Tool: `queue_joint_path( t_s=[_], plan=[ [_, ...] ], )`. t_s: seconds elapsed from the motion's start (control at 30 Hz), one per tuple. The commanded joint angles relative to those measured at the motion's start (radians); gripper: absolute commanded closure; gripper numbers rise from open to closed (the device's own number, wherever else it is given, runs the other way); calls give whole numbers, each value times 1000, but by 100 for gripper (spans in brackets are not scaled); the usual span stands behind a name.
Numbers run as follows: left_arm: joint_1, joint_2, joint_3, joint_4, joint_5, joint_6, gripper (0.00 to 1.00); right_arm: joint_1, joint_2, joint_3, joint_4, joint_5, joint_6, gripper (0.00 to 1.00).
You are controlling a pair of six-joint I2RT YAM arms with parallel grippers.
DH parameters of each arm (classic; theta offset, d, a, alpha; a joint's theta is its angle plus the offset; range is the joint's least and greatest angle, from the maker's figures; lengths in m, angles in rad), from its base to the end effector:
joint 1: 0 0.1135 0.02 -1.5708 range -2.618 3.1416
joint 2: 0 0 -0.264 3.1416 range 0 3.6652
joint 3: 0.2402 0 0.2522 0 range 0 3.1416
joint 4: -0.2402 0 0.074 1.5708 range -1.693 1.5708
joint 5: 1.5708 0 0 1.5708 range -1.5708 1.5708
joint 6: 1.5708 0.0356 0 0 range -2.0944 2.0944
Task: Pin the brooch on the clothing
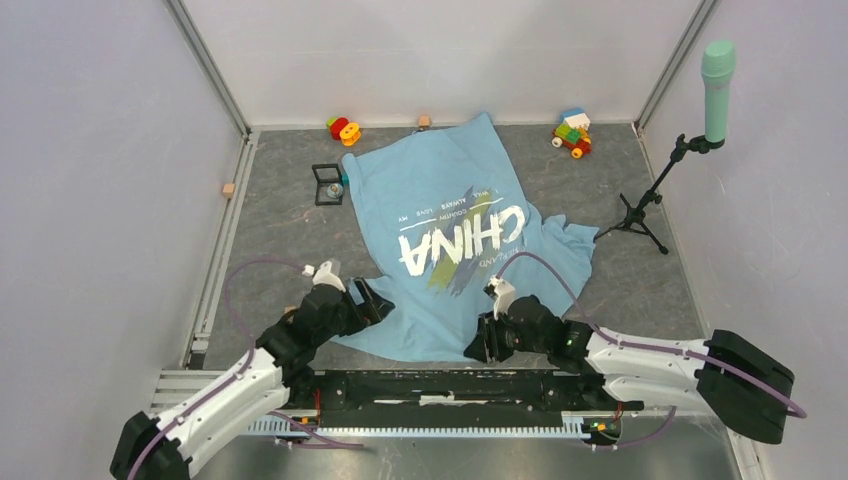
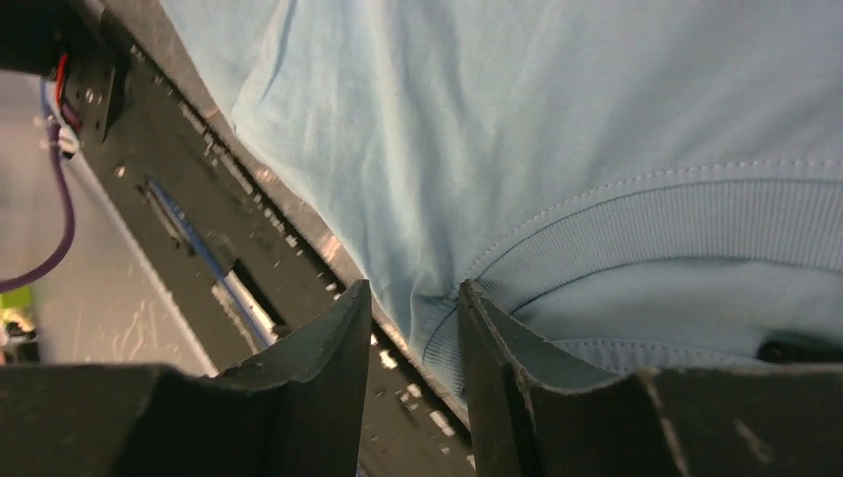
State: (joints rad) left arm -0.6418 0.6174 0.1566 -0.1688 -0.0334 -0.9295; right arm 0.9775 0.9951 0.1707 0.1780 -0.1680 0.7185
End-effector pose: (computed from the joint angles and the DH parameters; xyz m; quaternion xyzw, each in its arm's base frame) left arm 0.1124 -0.0825 0.1466 -0.1352 0.8809 -0.3101 0.3310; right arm 0.0922 0.1474 0.1301 -0.1523 0.8796 0.3829 0.2376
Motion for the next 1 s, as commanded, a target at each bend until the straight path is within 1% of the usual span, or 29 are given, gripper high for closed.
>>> queue_joint_path(
  t_s=[0.0, 0.13, 0.23, 0.27, 0.33, 0.43, 0.5, 0.57, 0.7, 0.8, 0.9, 0.97],
  plan=[
    [1, -137, 10, -272, -175, -106, 1, 129, -10, -17, -124, 68, 148, 57],
    [2, -264, 44, -418, -249, -130, 0, 211, 14, 57, -150, 122, 177, 55],
    [4, -304, 83, -449, -259, -120, 0, 216, 31, 159, -225, 181, 135, 50],
    [4, -300, 103, -454, -260, -108, 0, 217, 31, 204, -262, 227, 118, 48],
    [4, -275, 152, -457, -258, -71, 0, 213, 32, 297, -339, 307, 64, 37],
    [4, -204, 230, -427, -227, 5, 0, 184, 28, 420, -447, 428, -20, 23],
    [4, -127, 273, -389, -191, 59, 0, 128, 21, 471, -491, 468, -75, 16],
    [3, -48, 299, -325, -149, 101, 0, 23, 9, 497, -495, 457, -139, 12],
    [8, 94, 305, -143, -60, 161, 0, -158, 19, 509, -472, 431, -241, 9],
    [13, 201, 281, 3, 25, 198, 0, -251, 50, 480, -431, 454, -308, 8],
    [15, 248, 246, 81, 29, 203, 0, -318, 73, 412, -382, 492, -319, 8],
    [17, 253, 229, 90, 27, 208, 0, -348, 83, 384, -385, 468, -292, 8]
  ],
)
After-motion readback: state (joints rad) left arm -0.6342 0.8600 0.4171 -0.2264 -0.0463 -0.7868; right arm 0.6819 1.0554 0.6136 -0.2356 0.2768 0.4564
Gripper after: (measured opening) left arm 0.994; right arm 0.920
